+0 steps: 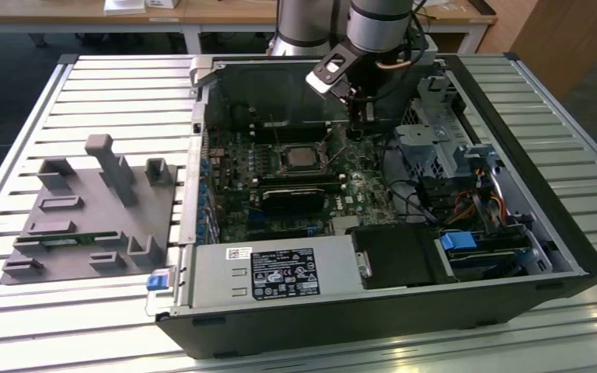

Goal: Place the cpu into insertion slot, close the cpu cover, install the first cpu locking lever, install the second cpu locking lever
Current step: 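Close the cpu cover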

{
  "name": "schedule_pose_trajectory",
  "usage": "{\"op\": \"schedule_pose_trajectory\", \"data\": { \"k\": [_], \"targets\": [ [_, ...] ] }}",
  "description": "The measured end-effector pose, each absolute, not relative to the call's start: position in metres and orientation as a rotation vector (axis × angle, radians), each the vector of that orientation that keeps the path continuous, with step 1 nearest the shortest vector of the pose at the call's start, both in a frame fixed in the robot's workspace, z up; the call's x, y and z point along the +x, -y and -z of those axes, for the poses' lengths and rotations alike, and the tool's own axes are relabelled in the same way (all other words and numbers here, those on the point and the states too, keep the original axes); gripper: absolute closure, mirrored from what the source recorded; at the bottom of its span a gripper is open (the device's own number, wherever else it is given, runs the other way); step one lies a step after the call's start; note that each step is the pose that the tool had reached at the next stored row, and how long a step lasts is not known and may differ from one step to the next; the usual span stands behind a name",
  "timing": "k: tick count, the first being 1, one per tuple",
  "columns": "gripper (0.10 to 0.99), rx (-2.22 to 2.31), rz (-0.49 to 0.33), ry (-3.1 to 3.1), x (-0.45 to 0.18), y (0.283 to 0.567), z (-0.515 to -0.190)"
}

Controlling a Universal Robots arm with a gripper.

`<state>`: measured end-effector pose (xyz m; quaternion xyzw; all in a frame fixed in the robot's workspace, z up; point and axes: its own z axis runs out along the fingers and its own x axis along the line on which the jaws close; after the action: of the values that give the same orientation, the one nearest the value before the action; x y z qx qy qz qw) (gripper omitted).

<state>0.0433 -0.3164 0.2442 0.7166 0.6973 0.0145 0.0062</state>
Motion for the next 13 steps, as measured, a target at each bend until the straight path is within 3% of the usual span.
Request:
{"op": "schedule_pose_trajectory", "data": {
  "k": [13],
  "targets": [
    [0.98,2.242,-0.045,-2.182,0.0368,0.3164,-0.2441]
  ]
}}
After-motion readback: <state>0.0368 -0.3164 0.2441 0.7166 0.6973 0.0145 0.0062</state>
